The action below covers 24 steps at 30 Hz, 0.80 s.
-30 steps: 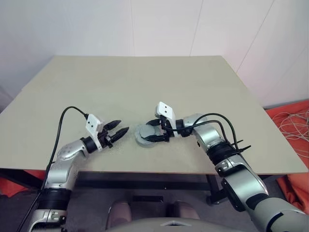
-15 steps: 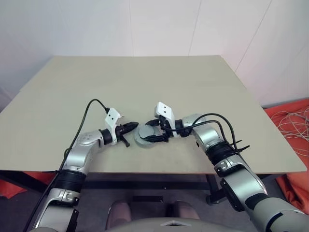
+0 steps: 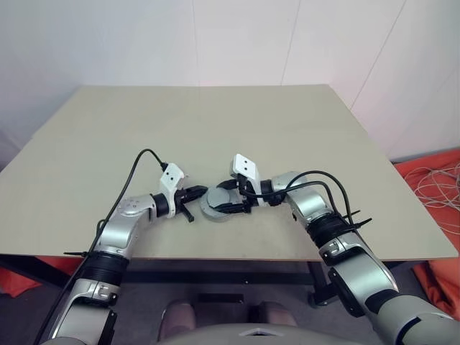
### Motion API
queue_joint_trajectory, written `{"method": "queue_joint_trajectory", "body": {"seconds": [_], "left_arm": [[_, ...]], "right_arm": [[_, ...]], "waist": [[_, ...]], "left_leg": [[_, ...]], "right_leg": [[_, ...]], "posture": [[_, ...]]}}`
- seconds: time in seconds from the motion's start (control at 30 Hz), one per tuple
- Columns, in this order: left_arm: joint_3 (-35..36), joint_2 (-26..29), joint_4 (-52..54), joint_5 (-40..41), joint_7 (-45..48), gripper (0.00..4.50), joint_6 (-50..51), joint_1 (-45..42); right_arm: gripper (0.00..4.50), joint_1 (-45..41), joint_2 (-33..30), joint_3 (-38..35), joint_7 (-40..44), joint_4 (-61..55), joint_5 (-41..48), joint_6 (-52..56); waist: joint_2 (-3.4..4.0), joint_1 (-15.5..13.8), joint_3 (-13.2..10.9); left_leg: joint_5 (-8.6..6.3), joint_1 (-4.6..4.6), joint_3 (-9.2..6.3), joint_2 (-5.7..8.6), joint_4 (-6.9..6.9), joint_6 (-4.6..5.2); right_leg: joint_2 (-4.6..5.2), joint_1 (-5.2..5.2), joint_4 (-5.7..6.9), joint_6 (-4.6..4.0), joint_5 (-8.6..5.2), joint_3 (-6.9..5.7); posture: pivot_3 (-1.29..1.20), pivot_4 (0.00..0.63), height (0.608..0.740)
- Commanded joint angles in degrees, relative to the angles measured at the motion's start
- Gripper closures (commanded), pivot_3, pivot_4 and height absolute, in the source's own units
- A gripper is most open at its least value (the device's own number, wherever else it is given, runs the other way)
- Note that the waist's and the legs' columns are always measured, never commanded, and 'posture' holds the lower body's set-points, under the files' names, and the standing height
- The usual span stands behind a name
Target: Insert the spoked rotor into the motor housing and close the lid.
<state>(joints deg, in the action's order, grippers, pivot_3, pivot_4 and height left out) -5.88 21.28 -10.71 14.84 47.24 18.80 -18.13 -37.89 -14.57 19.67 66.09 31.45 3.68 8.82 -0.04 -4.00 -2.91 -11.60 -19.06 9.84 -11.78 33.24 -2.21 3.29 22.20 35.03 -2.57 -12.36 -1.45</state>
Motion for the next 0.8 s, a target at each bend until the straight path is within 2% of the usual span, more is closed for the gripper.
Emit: {"method": "queue_joint_trajectory", "body": {"seconds": [0.03,0.07,0.53,0.7,0.8], "left_arm": [[-1.74,-0.48,0.40,-0.80,0.36,4.50,0.97,-0.23],[-1.80,-0.60,0.39,-0.85,0.33,4.50,1.01,-0.34],[-2.42,-1.48,-0.36,-1.13,0.75,4.50,0.83,-1.40],[-2.47,-1.54,-0.71,-1.29,1.05,4.50,0.65,-1.68],[-2.38,-1.40,-0.76,-1.31,1.23,4.50,0.65,-1.64]], "right_arm": [[0.34,1.41,-0.18,0.47,-0.18,0.42,-0.69,2.81],[0.02,1.48,-0.27,0.26,0.28,-0.27,-0.24,3.58],[0.02,3.51,-2.90,-10.09,-2.25,-9.99,8.96,14.13],[0.02,9.92,-5.38,-17.83,-5.26,-22.64,19.48,31.88],[0.02,12.71,-6.34,-21.80,-9.96,-29.06,25.06,44.33]], "waist": [[0.04,0.00,0.03],[0.06,-0.04,0.04],[0.14,-1.39,0.00],[0.16,-1.80,-0.02],[0.18,-1.90,-0.03]], "left_leg": [[0.00,0.00,0.00,0.00,-0.02,0.00],[0.00,0.00,-0.01,0.00,-0.03,0.00],[-0.02,-0.21,0.02,0.04,-0.16,0.04],[-0.03,-0.28,0.02,0.05,-0.22,0.06],[-0.04,-0.30,0.02,0.07,-0.23,0.08]], "right_leg": [[0.00,-0.01,-0.04,0.00,0.00,0.00],[0.00,-0.02,-0.08,0.00,0.00,0.00],[0.00,0.23,-0.28,-0.19,0.12,-0.02],[0.01,0.27,-0.30,-0.19,0.11,-0.03],[0.01,0.24,-0.35,-0.12,0.08,-0.02]], "posture": [[0.00,0.000,0.740],[0.00,0.000,0.740],[0.00,0.000,0.740],[0.00,0.000,0.740],[0.00,0.000,0.740]]}}
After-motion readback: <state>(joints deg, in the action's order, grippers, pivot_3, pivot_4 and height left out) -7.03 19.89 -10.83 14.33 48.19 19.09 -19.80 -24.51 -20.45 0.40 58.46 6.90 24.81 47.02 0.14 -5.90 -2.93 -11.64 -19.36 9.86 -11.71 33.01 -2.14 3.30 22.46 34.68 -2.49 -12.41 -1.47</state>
